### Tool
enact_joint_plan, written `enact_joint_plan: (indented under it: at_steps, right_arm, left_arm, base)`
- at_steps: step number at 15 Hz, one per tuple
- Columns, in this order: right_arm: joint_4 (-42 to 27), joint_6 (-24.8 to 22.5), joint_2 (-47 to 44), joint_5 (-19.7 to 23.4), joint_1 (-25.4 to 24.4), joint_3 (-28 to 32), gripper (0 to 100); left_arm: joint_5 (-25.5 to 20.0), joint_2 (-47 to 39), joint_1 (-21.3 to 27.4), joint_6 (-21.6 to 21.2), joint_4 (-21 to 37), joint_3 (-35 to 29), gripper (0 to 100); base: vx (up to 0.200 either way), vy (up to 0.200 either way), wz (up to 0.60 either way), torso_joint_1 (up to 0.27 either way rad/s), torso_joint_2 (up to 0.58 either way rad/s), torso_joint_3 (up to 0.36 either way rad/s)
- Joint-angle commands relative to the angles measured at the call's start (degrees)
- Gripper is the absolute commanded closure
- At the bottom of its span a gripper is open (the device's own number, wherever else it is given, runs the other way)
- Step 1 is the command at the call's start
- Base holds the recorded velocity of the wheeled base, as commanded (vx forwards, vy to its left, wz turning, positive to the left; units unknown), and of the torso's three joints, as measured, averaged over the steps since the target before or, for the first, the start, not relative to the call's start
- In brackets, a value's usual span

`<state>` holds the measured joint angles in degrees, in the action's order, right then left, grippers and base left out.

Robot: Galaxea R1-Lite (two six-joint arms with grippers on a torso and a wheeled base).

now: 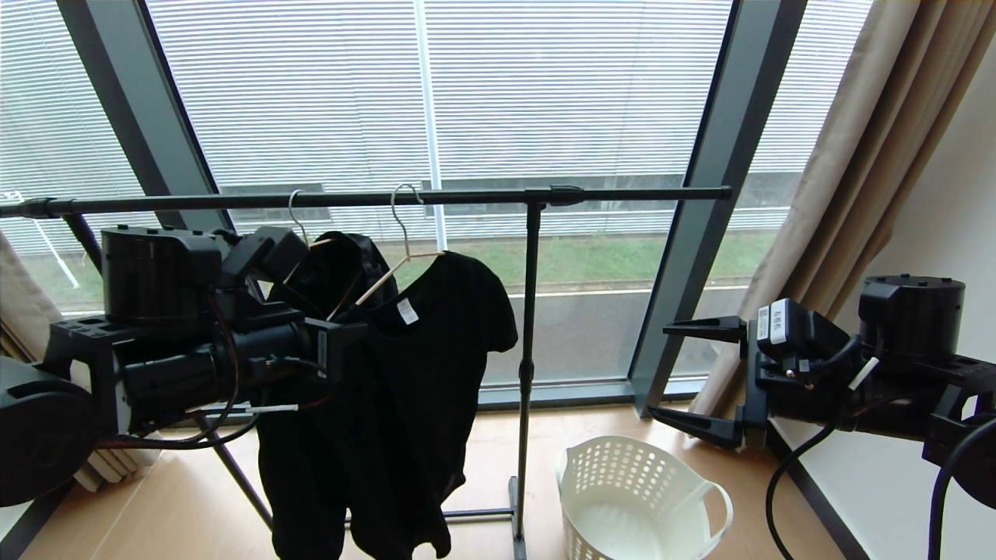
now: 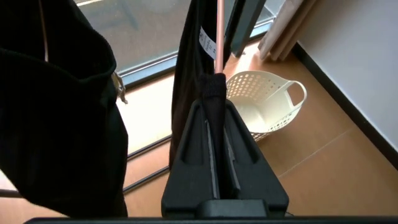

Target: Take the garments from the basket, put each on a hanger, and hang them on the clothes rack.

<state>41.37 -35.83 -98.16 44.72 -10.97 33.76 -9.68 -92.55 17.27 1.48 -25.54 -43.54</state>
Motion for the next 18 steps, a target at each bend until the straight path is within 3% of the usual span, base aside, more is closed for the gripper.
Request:
enact_joint_plan:
  at_steps: [1, 4, 8, 12, 18]
  right_arm:
    - [0.0, 0.0, -0.1, -0.1, 0.0, 0.0, 0]
    - [0.0, 0.0, -0.2, 0.0, 0.0, 0.0, 0]
    - [0.0, 0.0, -0.2, -0.1, 0.1, 0.0, 0]
    - [0.0, 0.0, -0.3, 0.0, 0.1, 0.0, 0]
    - [0.0, 0.0, -0.3, 0.0, 0.1, 0.0, 0]
  left_arm:
    - [0.1, -3.8, 0.0, 0.0, -0.6, -1.4, 100]
    - [0.0, -6.5, 0.1, 0.1, -7.9, -1.3, 100]
    - [0.1, -8.1, 0.0, 0.4, -10.5, -1.5, 100]
    - [0.2, -11.4, -0.3, 0.5, -17.0, -1.5, 100]
    - [1.3, -15.9, -0.5, 1.4, -18.3, -5.1, 100]
  base:
    - [0.0, 0.0, 0.0, 0.0, 0.0, 0.0]
    - [0.0, 0.0, 0.0, 0.0, 0.0, 0.0]
    - [0.0, 0.0, 0.0, 0.0, 0.0, 0.0]
    - [0.0, 0.0, 0.0, 0.0, 0.0, 0.0]
    - [0.0, 0.0, 0.0, 0.0, 0.0, 0.0]
